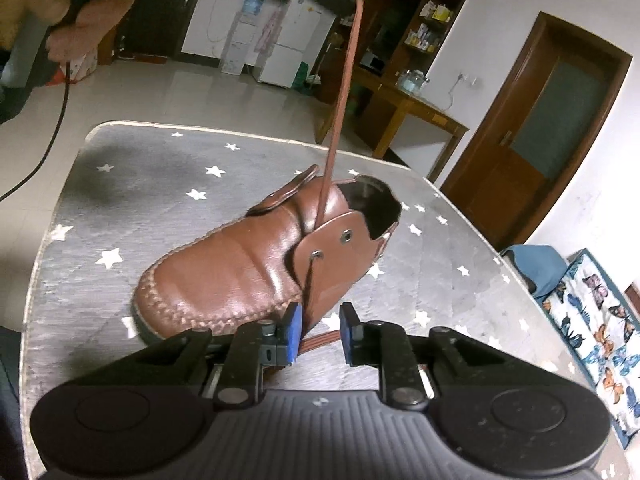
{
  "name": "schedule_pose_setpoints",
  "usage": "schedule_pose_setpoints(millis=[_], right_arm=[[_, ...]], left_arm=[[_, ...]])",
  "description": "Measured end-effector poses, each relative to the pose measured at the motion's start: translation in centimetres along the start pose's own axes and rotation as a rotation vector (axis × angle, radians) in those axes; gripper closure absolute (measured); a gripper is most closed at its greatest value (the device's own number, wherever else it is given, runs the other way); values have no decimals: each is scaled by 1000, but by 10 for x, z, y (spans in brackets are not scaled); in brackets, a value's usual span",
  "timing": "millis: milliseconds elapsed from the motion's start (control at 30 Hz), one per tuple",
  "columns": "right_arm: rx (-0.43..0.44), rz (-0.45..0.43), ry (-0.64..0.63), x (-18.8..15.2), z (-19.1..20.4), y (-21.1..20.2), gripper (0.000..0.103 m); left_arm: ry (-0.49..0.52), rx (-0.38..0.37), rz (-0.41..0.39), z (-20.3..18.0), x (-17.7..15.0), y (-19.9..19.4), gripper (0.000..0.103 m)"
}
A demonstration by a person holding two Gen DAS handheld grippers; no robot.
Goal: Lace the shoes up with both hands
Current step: 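Pull the brown lace up and away from the eyelet with the left gripper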
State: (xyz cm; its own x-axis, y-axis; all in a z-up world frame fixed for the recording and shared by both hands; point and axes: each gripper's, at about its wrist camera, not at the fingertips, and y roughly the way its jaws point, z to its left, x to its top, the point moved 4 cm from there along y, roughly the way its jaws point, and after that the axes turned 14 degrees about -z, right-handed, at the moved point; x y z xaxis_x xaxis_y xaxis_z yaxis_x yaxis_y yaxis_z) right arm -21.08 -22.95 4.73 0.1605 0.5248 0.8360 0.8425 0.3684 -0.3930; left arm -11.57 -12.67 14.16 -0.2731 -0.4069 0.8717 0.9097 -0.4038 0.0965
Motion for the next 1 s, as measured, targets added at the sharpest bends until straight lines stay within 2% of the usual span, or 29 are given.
schedule_pose_setpoints(millis=[233,333,433,567,800,1000], right_arm=[[21,36,68,-3,8,3,84],[24,49,109,-4,8,4,84],[20,69,120,-6,10,5,84],[14,78,135,-7,10,3,84],[-3,84,146,-9,9,-2,84],[-9,97,159,-14,10,-4,84]], left_arm=[[7,47,-46,18,13,-5,101],[35,90,-85,25,20,-9,101],[-28,56,-67,35,24,-9,101],[-24,52,-55,39,20,-11,101],[-48,144,-70,59,20,-15,101],[-52,173,-111,66,29,-18,100]])
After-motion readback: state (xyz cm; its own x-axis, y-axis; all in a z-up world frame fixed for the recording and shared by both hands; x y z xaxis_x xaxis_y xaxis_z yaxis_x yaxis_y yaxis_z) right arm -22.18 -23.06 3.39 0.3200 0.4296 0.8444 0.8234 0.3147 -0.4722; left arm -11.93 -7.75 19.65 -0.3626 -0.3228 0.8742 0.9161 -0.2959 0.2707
